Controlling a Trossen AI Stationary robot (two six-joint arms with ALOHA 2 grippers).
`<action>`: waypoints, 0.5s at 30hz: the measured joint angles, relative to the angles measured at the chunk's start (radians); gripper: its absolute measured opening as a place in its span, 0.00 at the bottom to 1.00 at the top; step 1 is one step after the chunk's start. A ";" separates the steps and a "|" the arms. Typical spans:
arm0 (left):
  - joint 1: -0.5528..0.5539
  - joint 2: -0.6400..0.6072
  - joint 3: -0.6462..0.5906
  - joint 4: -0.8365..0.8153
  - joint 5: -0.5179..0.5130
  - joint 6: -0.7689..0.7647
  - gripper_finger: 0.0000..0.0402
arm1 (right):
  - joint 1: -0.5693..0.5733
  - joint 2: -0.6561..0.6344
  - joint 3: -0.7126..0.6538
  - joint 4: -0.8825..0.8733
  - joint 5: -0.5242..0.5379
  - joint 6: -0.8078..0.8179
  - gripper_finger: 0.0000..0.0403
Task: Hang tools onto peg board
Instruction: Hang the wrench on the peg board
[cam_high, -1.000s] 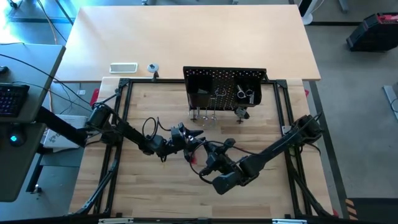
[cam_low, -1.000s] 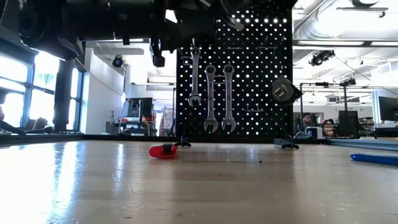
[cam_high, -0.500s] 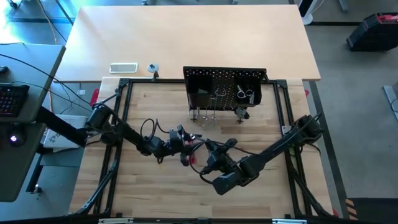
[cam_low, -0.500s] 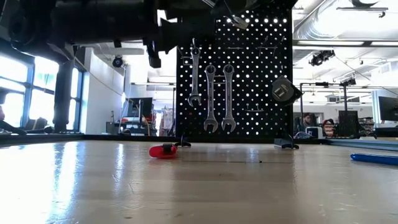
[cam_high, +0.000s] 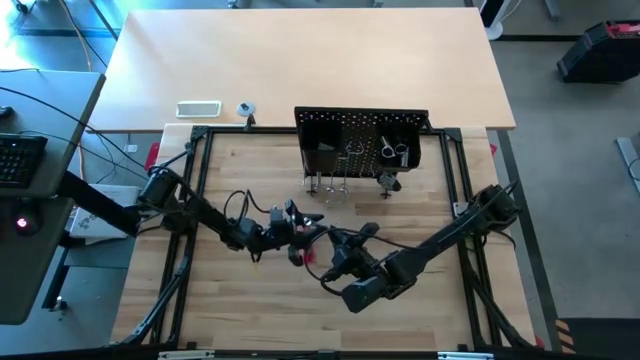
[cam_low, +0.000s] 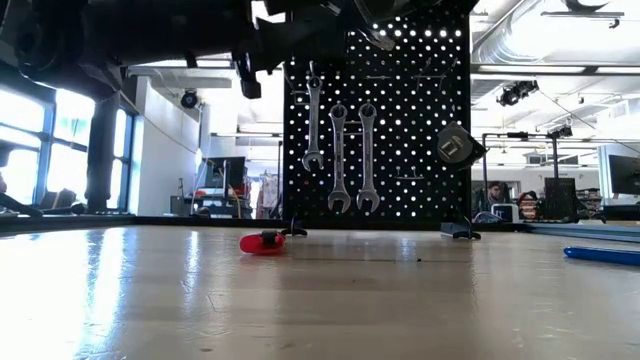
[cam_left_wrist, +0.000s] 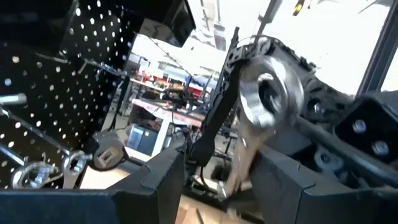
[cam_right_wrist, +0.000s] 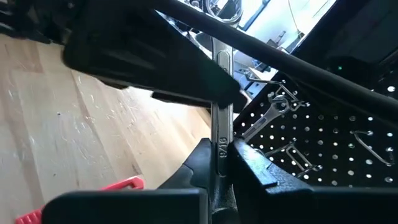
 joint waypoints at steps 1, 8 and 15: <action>0.003 0.000 0.007 -0.001 0.003 -0.004 0.40 | -0.001 0.000 0.000 0.002 -0.001 0.000 0.06; 0.020 -0.001 0.058 -0.075 0.003 -0.018 0.40 | -0.006 0.000 0.000 0.012 -0.006 0.000 0.06; 0.022 -0.001 0.066 -0.111 0.007 -0.019 0.32 | -0.005 0.000 0.000 0.014 -0.005 -0.004 0.06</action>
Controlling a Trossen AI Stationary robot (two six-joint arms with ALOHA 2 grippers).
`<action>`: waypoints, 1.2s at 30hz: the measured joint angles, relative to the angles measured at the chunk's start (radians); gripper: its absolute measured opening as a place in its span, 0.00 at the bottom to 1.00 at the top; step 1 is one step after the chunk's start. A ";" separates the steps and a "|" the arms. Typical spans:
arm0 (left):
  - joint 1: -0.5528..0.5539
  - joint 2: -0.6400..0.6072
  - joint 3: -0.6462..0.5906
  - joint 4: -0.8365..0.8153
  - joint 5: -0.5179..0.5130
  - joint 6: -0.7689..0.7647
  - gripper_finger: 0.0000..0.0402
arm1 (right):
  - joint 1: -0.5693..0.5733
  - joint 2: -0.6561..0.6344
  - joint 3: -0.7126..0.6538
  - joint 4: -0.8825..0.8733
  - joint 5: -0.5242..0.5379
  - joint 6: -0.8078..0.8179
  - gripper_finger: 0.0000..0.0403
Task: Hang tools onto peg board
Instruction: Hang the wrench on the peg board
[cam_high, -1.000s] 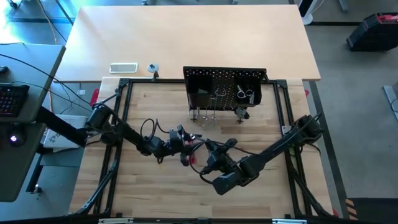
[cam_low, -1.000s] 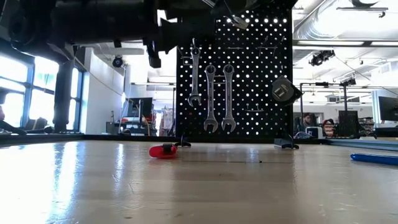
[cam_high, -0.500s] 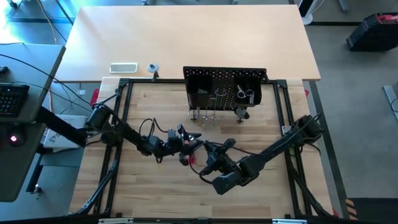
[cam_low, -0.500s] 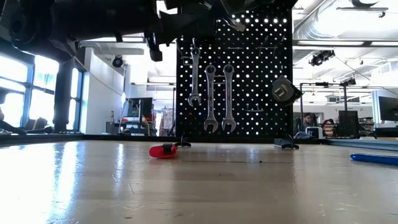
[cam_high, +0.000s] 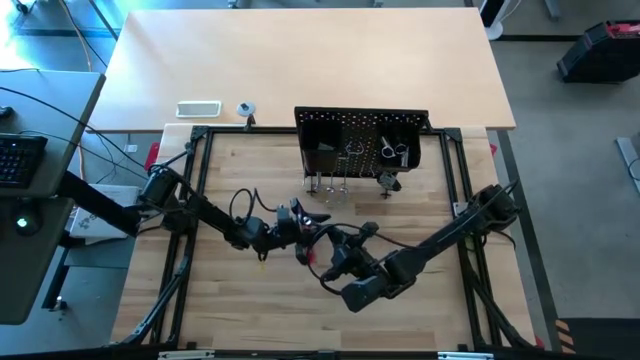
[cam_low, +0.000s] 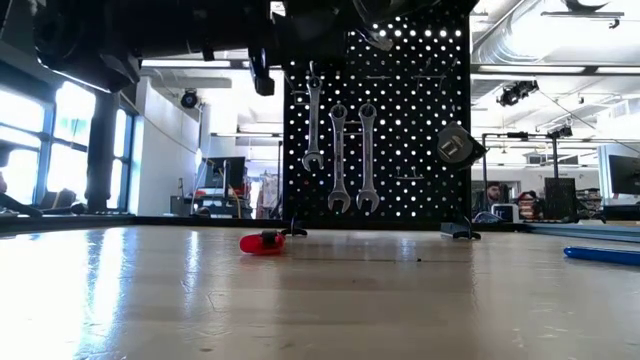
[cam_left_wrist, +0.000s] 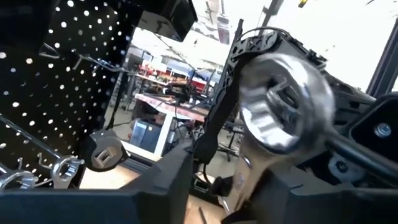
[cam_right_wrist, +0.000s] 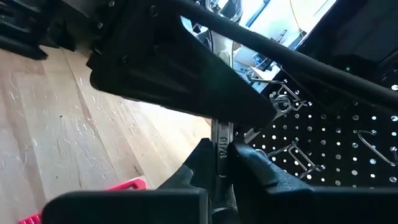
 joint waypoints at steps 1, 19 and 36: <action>0.000 0.000 0.000 -0.001 0.005 0.004 0.28 | 0.000 0.000 0.000 0.000 0.002 0.000 0.06; 0.000 0.000 0.001 -0.016 0.102 0.209 0.01 | 0.001 0.001 0.000 -0.038 0.001 0.052 0.18; 0.067 -0.291 -0.078 -0.784 0.145 0.189 0.00 | 0.043 0.001 -0.002 -0.473 -0.146 0.497 0.40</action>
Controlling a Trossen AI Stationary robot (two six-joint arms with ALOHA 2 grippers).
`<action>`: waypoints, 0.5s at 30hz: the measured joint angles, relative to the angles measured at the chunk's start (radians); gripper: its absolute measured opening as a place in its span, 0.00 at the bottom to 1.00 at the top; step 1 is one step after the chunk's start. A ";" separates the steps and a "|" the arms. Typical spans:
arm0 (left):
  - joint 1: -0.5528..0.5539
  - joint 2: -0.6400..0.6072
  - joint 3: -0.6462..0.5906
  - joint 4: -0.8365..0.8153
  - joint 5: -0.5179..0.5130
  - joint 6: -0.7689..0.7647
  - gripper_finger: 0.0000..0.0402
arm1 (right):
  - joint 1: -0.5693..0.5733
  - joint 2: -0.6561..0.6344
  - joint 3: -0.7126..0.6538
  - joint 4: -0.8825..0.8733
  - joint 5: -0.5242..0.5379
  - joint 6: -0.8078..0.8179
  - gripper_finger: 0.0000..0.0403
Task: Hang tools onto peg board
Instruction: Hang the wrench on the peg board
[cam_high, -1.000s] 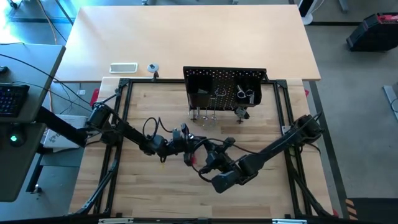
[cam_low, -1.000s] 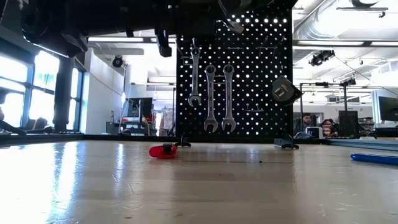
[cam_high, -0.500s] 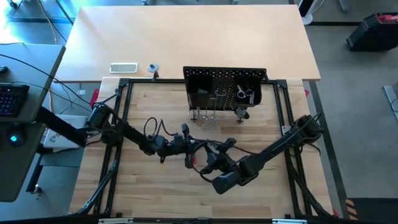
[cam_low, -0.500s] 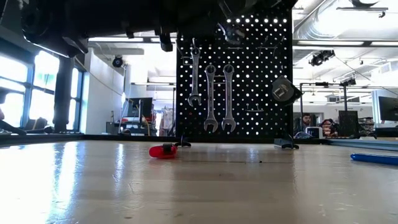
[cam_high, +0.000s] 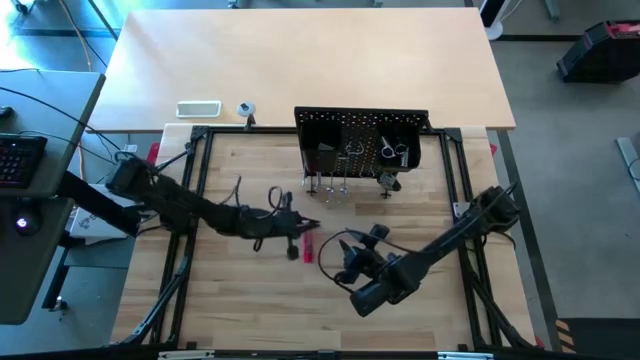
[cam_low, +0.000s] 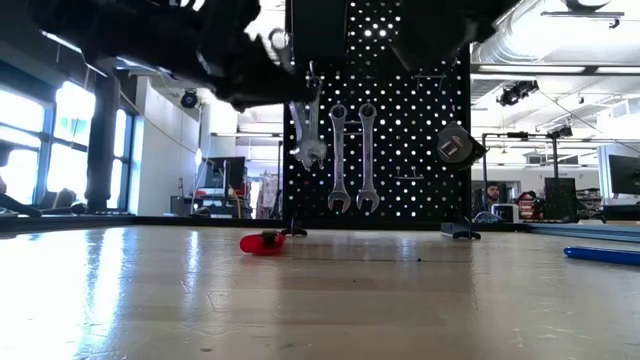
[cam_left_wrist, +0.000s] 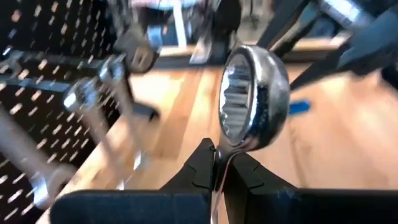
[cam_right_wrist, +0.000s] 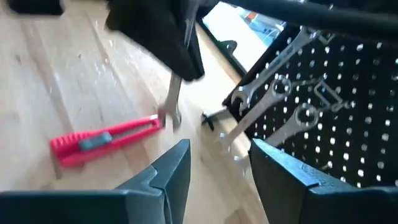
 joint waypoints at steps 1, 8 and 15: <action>0.009 -0.023 0.000 -0.054 0.001 0.000 0.00 | 0.004 0.000 0.000 -0.023 -0.007 0.023 0.40; 0.140 -0.151 0.000 -0.252 0.173 0.003 0.00 | 0.028 0.000 0.000 -0.110 -0.016 0.128 0.40; 0.287 -0.190 0.004 -0.325 0.475 0.021 0.00 | 0.032 0.000 0.000 -0.111 -0.029 0.131 0.40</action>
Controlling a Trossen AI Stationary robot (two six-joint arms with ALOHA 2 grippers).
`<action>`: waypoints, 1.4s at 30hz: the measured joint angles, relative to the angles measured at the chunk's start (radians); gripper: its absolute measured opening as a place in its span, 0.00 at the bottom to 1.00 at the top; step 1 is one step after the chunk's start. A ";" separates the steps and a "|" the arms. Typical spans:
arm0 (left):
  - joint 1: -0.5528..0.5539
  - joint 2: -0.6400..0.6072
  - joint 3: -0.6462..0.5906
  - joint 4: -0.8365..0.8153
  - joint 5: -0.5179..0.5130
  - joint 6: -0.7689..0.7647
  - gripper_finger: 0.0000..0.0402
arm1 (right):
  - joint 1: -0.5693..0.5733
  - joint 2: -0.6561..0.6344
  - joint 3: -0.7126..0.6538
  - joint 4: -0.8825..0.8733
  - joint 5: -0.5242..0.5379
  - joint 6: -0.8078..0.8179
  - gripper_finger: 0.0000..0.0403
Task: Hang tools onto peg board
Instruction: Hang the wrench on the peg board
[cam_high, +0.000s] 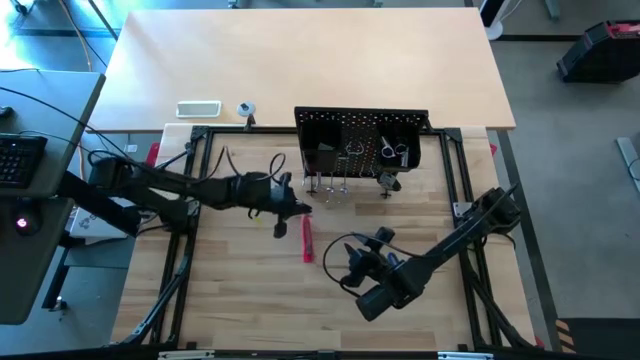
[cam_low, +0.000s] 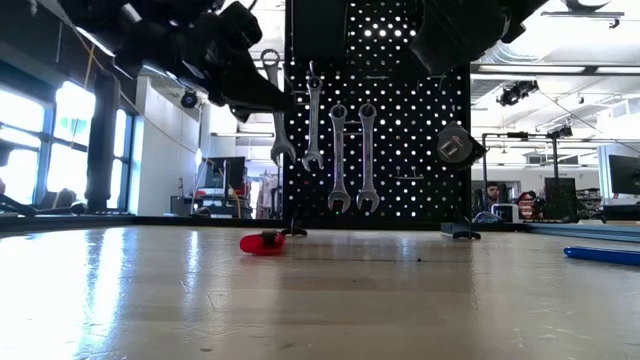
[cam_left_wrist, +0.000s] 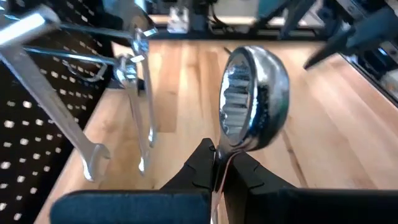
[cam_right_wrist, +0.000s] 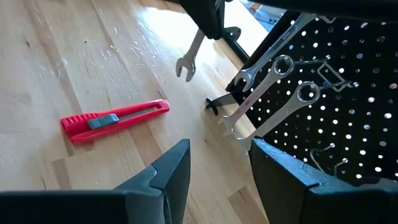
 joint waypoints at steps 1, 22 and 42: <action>0.011 0.000 0.007 -0.021 0.026 0.010 0.00 | 0.000 0.000 0.000 0.000 -0.001 0.000 0.40; 0.141 0.000 0.227 -0.425 0.127 0.148 0.00 | -0.007 -0.001 0.000 -0.006 -0.003 -0.003 0.40; 0.225 0.039 0.230 -0.353 0.177 0.166 0.00 | -0.016 -0.001 0.000 0.005 0.000 -0.003 0.40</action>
